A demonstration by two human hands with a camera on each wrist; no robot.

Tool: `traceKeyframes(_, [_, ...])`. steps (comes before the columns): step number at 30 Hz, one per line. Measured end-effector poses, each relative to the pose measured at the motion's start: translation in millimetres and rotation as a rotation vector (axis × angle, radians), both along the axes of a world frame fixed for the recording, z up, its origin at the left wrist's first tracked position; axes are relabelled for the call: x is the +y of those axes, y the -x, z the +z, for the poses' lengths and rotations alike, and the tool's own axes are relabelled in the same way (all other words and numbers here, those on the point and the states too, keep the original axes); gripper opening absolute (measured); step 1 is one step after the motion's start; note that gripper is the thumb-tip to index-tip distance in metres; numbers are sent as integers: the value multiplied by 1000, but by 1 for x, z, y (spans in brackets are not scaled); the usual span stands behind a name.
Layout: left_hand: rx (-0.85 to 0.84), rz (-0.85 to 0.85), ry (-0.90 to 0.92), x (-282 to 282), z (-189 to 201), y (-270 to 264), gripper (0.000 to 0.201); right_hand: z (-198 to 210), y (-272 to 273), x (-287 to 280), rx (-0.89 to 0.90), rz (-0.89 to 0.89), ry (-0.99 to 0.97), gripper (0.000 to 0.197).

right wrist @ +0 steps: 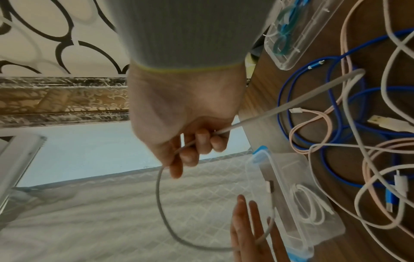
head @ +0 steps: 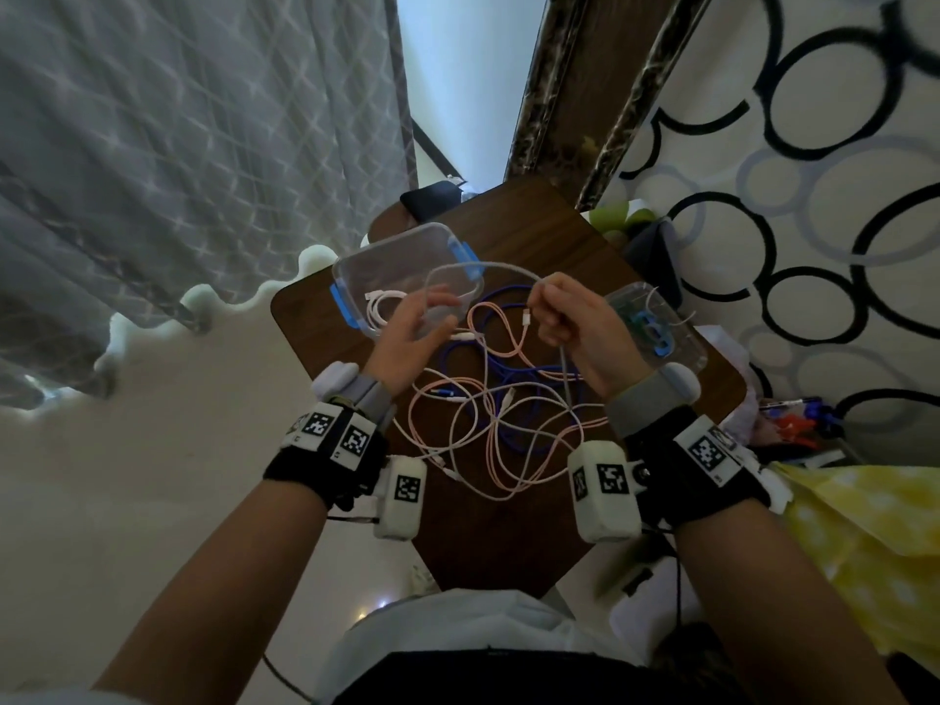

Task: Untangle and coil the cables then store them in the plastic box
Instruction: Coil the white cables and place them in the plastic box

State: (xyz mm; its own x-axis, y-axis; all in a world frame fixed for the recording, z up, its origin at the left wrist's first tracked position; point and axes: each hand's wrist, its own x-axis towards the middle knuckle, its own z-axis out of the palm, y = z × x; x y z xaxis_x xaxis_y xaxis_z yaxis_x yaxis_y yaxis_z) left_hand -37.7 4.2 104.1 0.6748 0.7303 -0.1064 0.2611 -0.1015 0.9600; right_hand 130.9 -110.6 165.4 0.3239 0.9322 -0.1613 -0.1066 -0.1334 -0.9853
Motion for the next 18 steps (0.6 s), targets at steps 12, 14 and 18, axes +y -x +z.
traceKeyframes(12, [-422, 79, 302, -12, 25, 8, 28, -60, 7, 7, -960, 199, 450, 18])
traceKeyframes(14, [-427, 52, 268, -15, 29, 3, 29, -61, 24, 7, -977, 363, 375, 22])
traceKeyframes(18, [-363, 7, 198, -19, 21, -4, 33, -54, 51, 9, -970, 548, 176, 36])
